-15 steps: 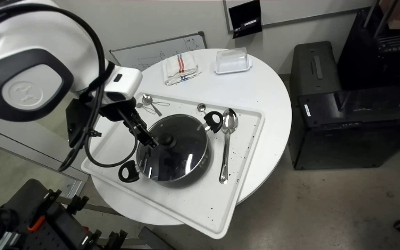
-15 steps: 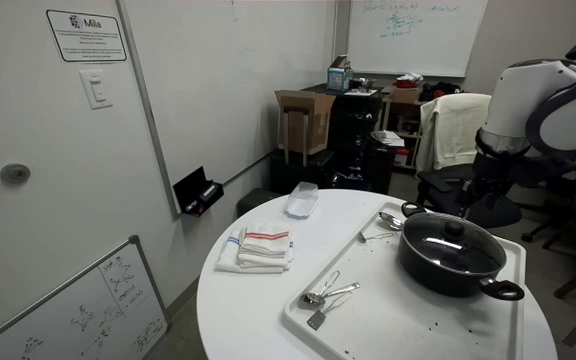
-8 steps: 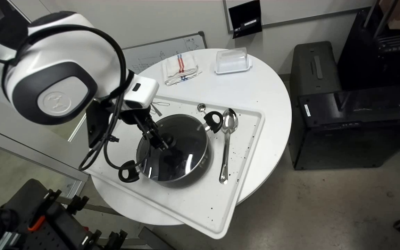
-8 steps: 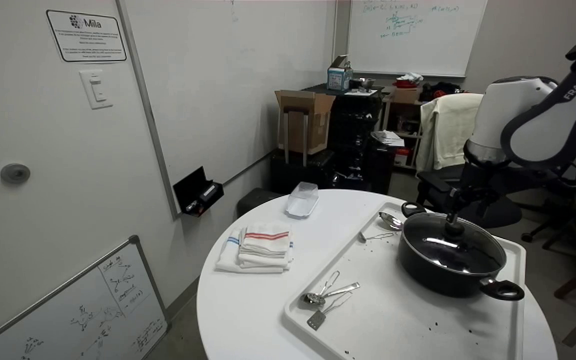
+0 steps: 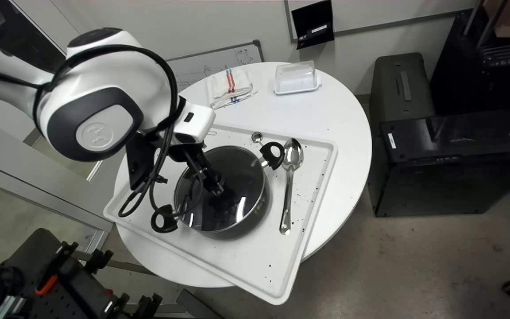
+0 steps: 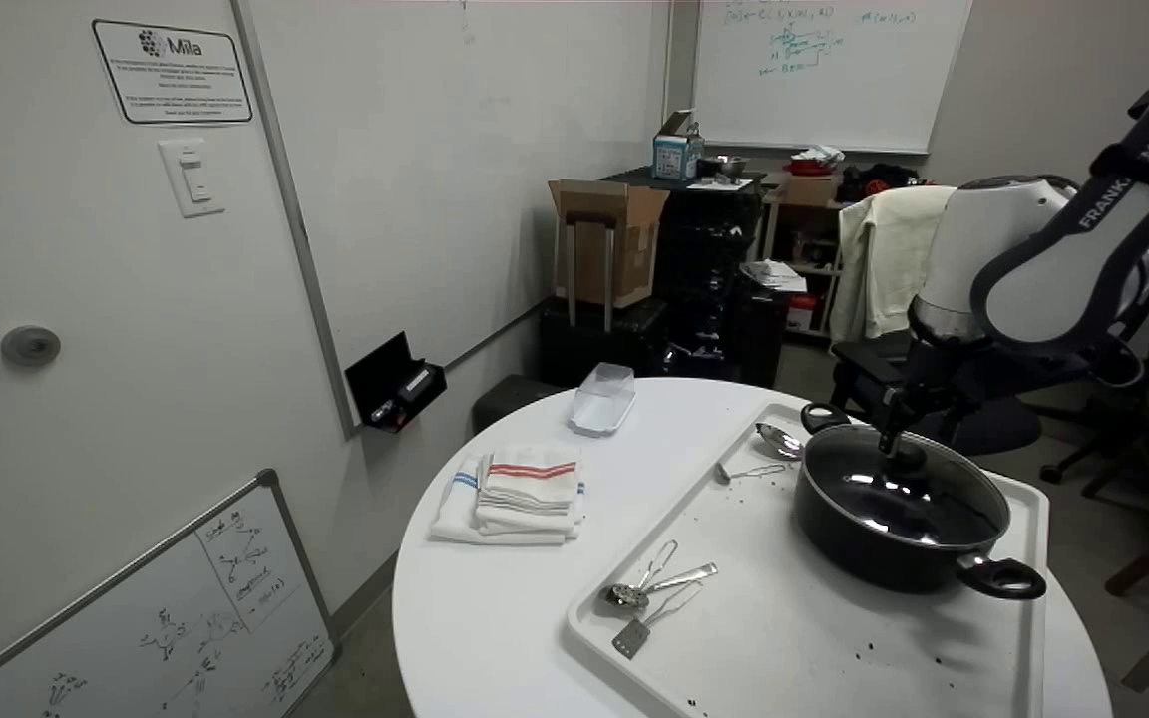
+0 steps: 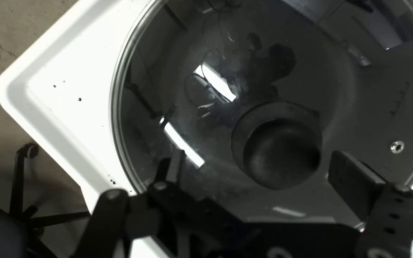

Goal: Remove the glass lid from the pot and put it on the white tray

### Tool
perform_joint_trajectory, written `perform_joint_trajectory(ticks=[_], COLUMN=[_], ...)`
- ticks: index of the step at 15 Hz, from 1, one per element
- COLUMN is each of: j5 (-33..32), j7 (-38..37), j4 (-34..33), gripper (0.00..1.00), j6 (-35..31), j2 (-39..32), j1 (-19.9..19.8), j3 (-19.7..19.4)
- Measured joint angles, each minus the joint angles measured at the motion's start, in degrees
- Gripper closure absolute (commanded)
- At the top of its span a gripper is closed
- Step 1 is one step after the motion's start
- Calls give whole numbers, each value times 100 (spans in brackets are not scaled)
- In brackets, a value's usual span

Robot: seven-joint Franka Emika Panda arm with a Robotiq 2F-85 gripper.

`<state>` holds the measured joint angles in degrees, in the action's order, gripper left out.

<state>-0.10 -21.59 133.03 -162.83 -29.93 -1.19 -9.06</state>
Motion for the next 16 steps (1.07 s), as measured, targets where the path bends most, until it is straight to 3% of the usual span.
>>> perform_joint_trajectory(ticks=[3,12,16], j5=[0,23,36], j7=[0,0,0], j4=[-55,-151,-157], gripper=[1,73,74], j6=[-56,-130,-130], j2=[-121,-229,-221], j1=[84,293,325], j3=[-53,-129,-152])
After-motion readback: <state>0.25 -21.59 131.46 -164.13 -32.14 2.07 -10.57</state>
